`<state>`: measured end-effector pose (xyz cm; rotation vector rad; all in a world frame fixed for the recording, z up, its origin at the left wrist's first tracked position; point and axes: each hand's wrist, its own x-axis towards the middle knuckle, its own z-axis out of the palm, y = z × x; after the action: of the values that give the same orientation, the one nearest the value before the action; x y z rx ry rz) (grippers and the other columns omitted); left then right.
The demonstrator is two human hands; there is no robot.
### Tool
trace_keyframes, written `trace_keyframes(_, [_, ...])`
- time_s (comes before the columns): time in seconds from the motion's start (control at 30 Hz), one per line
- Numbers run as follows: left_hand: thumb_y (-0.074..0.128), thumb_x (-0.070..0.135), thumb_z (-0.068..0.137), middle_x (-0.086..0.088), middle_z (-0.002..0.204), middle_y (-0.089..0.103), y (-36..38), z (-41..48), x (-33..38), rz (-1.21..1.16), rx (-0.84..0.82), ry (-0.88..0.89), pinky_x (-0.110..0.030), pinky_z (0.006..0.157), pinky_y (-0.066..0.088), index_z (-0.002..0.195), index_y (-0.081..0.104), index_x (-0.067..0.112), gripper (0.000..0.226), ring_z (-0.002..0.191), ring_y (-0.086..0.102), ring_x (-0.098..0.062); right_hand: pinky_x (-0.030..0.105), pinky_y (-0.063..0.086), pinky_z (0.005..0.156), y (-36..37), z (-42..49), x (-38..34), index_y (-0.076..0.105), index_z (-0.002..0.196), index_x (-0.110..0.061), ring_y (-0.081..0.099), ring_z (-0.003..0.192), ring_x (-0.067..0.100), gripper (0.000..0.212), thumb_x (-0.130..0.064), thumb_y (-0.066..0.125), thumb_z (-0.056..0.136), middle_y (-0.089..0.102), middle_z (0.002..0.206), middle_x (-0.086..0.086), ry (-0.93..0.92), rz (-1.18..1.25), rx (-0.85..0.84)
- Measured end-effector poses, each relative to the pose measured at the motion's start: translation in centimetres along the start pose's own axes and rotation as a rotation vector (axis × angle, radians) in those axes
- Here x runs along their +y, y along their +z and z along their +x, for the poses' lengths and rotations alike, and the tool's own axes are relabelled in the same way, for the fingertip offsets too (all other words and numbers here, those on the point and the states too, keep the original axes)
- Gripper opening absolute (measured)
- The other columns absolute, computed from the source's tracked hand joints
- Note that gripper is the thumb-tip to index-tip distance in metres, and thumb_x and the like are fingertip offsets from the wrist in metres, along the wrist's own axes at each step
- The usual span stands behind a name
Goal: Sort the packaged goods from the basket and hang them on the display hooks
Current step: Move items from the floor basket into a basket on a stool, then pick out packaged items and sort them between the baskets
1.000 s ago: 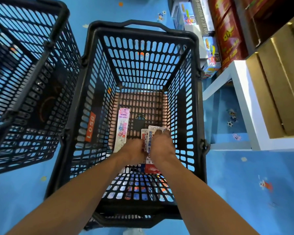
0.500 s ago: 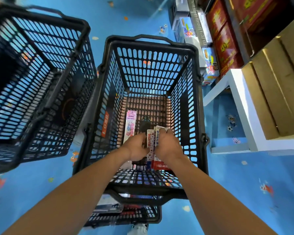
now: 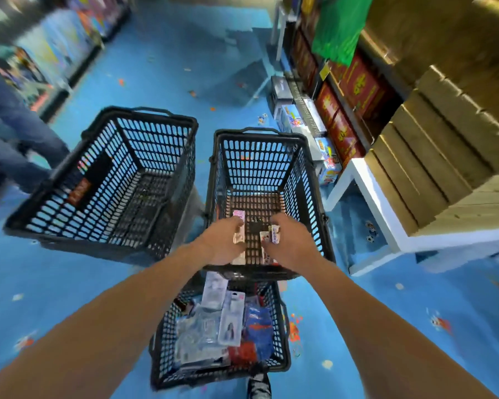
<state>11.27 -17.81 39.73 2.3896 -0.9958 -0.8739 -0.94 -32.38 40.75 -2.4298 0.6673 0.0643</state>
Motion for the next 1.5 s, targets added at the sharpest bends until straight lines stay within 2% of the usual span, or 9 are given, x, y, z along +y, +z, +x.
trace_keyframes(0.13, [0.064, 0.013, 0.092, 0.011, 0.066, 0.070, -2.2, -6.5, 1.2, 0.074, -0.156, 0.071, -0.024, 0.074, 0.051, 0.084, 0.072, 0.011, 0.012, 0.066, 0.062, -0.007, 0.012, 0.037, 0.056, -0.8, -5.5, -2.9, 0.058, 0.081, -0.024, 0.053, 0.063, 0.003, 0.023, -0.025, 0.081, 0.083, 0.059, 0.071, -0.012, -0.042, 0.051, -0.036])
trace_keyframes(0.3, [0.066, 0.026, 0.097, -0.008, 0.084, 0.076, -1.2, -11.1, -0.4, 0.062, -0.554, -0.146, -0.030, 0.065, 0.052, 0.095, 0.076, 0.001, 0.026, 0.073, 0.067, -0.015, 0.024, 0.048, 0.064, 2.4, -9.7, -3.7, 0.068, 0.080, -0.017, 0.062, 0.071, 0.012, 0.017, -0.027, 0.081, 0.082, 0.069, 0.078, -0.002, -0.032, -0.005, -0.335])
trace_keyframes(0.47, [0.061, 0.031, 0.094, -0.011, 0.081, 0.073, 7.5, -11.2, -7.1, 0.112, -0.563, -0.225, -0.032, 0.068, 0.046, 0.079, 0.068, 0.005, 0.030, 0.072, 0.068, -0.027, 0.030, 0.048, 0.067, 11.6, -11.0, 1.2, 0.062, 0.072, -0.018, 0.061, 0.077, 0.021, 0.018, -0.025, 0.068, 0.087, 0.066, 0.074, 0.001, 0.086, -0.089, -0.425])
trace_keyframes(0.57, [0.061, 0.030, 0.093, -0.005, 0.066, 0.052, 15.0, -10.2, -12.6, 0.130, -0.470, -0.300, -0.030, 0.065, 0.041, 0.065, 0.051, 0.013, 0.034, 0.063, 0.053, -0.024, 0.027, 0.036, 0.064, 19.4, -11.8, 5.6, 0.046, 0.064, -0.019, 0.054, 0.074, 0.023, 0.032, -0.030, 0.060, 0.091, 0.052, 0.065, -0.004, 0.229, -0.052, -0.439])
trace_keyframes(0.7, [0.062, 0.035, 0.098, -0.014, 0.128, 0.059, 24.3, -8.9, -19.6, 0.069, -0.410, -0.405, -0.036, 0.092, 0.049, 0.128, 0.055, 0.005, 0.043, 0.117, 0.060, -0.032, 0.029, 0.040, 0.065, 31.3, -11.5, 12.0, 0.050, 0.075, -0.016, 0.067, 0.088, 0.032, 0.037, -0.049, 0.056, 0.089, 0.067, 0.085, 0.011, 0.226, -0.053, -0.435])
trace_keyframes(0.87, [0.066, 0.036, 0.095, -0.011, 0.140, 0.052, 33.1, -4.5, -27.7, -0.007, -0.223, -0.460, -0.038, 0.095, 0.053, 0.143, 0.042, 0.009, 0.060, 0.118, 0.059, -0.031, 0.030, 0.042, 0.073, 42.5, -8.9, 17.3, 0.060, 0.105, -0.015, 0.062, 0.107, 0.028, 0.012, -0.023, 0.059, 0.097, 0.067, 0.113, 0.008, 0.231, 0.052, -0.337])
trace_keyframes(1.13, [0.065, 0.013, 0.097, -0.004, 0.127, 0.055, 41.1, 5.3, -36.3, -0.284, 0.268, -0.388, -0.021, 0.071, 0.042, 0.136, 0.052, 0.010, 0.040, 0.106, 0.061, -0.021, 0.040, 0.056, 0.077, 54.6, 2.1, 23.7, 0.056, 0.092, -0.019, 0.070, 0.086, 0.032, 0.024, -0.035, 0.073, 0.085, 0.069, 0.089, 0.003, 0.245, 0.442, 0.040])
trace_keyframes(1.3, [0.071, 0.022, 0.092, 0.002, 0.131, 0.053, 42.1, 11.2, -39.5, -0.397, 0.448, -0.331, -0.030, 0.091, 0.044, 0.145, 0.041, 0.011, 0.063, 0.119, 0.054, -0.021, 0.040, 0.059, 0.082, 56.2, 8.9, 23.6, 0.061, 0.102, -0.020, 0.071, 0.092, 0.025, 0.044, -0.042, 0.075, 0.067, 0.068, 0.096, -0.005, 0.172, 0.537, 0.136])
trace_keyframes(1.5, [0.078, 0.039, 0.086, -0.012, 0.104, 0.065, 41.8, 14.4, -39.7, -0.374, 0.640, -0.282, -0.035, 0.068, 0.048, 0.113, 0.050, 0.008, 0.050, 0.096, 0.064, -0.029, 0.036, 0.057, 0.055, 56.1, 11.5, 23.9, 0.067, 0.108, -0.015, 0.071, 0.073, 0.027, 0.055, -0.036, 0.075, 0.059, 0.073, 0.087, 0.006, 0.151, 0.692, 0.100])
